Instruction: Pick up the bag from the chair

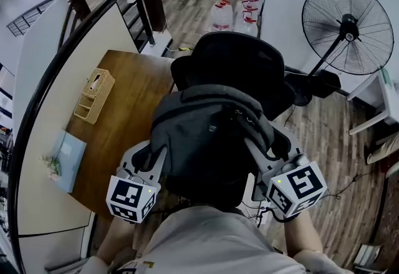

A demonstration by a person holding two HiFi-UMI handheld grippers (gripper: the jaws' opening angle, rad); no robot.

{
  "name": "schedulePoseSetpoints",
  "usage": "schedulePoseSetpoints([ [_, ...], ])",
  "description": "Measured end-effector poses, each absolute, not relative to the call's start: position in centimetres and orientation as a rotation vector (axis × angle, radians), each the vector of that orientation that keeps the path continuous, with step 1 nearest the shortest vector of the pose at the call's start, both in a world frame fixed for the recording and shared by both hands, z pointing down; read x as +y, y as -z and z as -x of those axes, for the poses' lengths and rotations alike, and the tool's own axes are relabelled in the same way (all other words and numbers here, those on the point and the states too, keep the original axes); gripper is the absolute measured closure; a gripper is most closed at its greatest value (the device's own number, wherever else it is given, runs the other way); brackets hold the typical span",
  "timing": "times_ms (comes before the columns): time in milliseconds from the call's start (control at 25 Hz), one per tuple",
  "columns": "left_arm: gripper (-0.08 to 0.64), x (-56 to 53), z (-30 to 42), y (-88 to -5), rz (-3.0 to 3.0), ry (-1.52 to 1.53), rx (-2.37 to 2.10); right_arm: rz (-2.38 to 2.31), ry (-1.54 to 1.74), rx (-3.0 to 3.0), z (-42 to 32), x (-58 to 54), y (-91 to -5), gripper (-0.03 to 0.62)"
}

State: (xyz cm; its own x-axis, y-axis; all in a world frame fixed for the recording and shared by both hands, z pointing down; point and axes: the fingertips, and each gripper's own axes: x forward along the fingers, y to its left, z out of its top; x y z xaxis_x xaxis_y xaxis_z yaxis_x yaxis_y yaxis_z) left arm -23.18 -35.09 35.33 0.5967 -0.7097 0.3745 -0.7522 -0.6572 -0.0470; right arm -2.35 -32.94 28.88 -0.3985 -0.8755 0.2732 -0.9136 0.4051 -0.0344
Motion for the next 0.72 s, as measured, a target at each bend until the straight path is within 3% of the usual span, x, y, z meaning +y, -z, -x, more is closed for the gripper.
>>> schedulePoseSetpoints([
  [720,0.477,-34.7,20.9,-34.9,-2.732,-0.553,-1.141,-1.679,-0.283,-2.394,0.4,-31.7,-28.8,0.391],
])
